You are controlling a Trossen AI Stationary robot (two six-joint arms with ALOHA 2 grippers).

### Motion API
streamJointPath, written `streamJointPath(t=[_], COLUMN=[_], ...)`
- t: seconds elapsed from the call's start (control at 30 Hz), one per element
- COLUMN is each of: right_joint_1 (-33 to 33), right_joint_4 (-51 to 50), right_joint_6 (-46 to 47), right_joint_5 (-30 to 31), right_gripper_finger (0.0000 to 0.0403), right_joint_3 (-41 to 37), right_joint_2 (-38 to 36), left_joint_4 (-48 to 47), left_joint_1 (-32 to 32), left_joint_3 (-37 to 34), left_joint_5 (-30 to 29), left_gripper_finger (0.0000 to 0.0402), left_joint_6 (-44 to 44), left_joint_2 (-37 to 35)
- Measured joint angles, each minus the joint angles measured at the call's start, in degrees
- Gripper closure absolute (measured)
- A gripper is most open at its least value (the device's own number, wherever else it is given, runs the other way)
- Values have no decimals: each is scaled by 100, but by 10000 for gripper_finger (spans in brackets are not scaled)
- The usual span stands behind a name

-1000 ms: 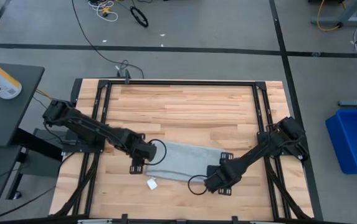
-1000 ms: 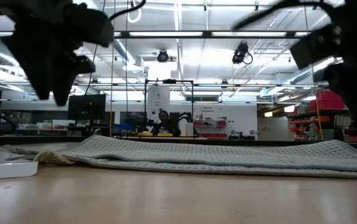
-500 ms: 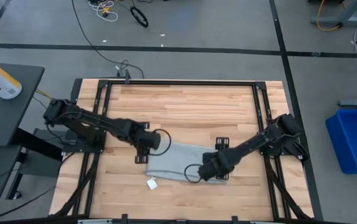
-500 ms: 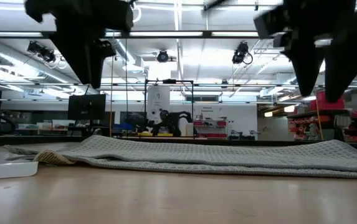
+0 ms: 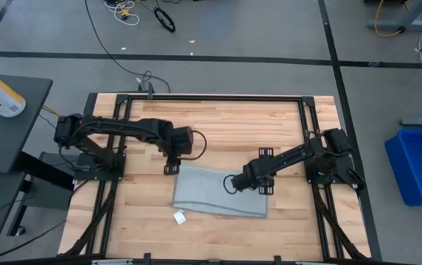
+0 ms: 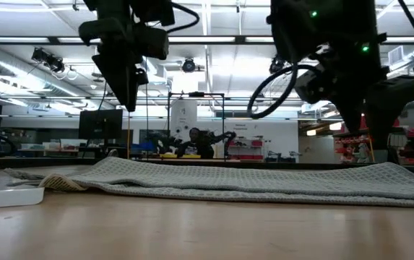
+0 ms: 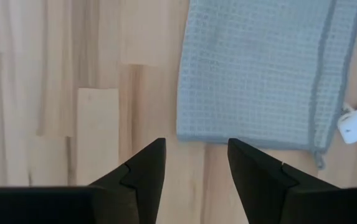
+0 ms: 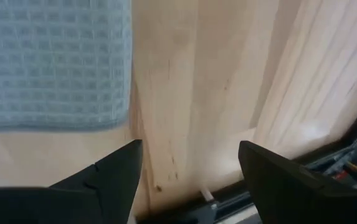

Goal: Fold microfiber towels
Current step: Fold the gray towel

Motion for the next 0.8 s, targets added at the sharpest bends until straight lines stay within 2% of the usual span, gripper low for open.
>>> streamJointPath(t=[0.13,0.33,0.53,0.8], right_joint_1=[-29,9,-34,-34], right_joint_4=[400,502,547,572], right_joint_6=[-232,-414,-494,-518], right_joint_5=[-361,-774,-1063,-1194], right_gripper_finger=[117,121,129,117], right_joint_3=[43,231,247,246], right_joint_2=[-2,-4,-7,-7], left_joint_4=[80,260,742,1064], left_joint_1=[-33,-225,-290,-269], left_joint_3=[-22,-480,-931,-946], left_joint_5=[126,266,386,501], left_gripper_finger=[218,218,218,218], left_joint_6=[103,89,5,76], left_joint_2=[68,108,108,115])
